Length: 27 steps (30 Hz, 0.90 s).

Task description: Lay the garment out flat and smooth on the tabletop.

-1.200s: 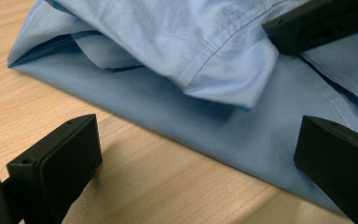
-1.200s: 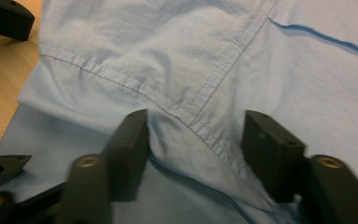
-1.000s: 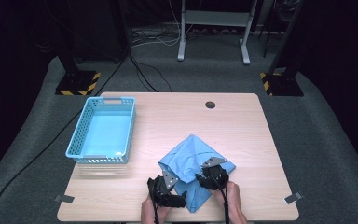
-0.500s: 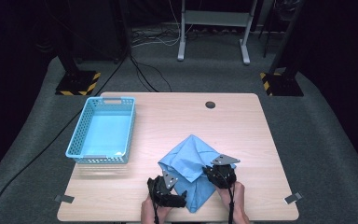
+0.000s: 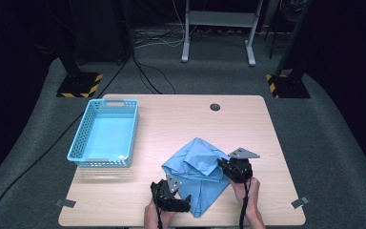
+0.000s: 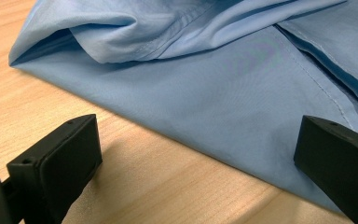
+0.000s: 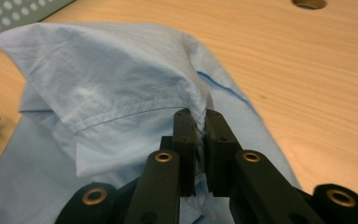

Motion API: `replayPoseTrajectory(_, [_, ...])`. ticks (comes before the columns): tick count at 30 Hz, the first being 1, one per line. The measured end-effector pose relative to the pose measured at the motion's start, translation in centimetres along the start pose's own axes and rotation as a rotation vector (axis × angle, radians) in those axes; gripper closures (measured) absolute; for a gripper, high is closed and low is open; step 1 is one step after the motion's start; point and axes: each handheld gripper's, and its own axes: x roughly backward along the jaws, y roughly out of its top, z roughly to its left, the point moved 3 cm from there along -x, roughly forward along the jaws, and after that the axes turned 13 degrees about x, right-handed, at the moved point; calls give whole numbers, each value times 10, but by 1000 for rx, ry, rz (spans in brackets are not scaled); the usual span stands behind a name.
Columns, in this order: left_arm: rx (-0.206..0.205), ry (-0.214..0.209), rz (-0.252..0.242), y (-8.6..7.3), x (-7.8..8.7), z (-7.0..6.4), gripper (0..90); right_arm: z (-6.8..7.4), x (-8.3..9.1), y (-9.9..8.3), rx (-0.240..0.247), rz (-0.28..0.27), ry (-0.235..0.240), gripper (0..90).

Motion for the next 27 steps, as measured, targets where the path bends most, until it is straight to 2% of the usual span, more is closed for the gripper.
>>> replayPoseTrajectory(8, [0,-1,0,0,0,0,4,-35,1,5,-67,-14,-43,846])
replayPoseTrajectory(15, [1,-1,-1,0,0,0,5,-66,-4,9,-125,-9,-70,842])
replayPoseTrajectory(24, [2,-1,-1,0,0,0,6,-99,-24,8,-200,44,-97,837])
replayPoseTrajectory(27, [3,-1,-1,0,0,0,8,-112,-33,6,-228,77,-110,826])
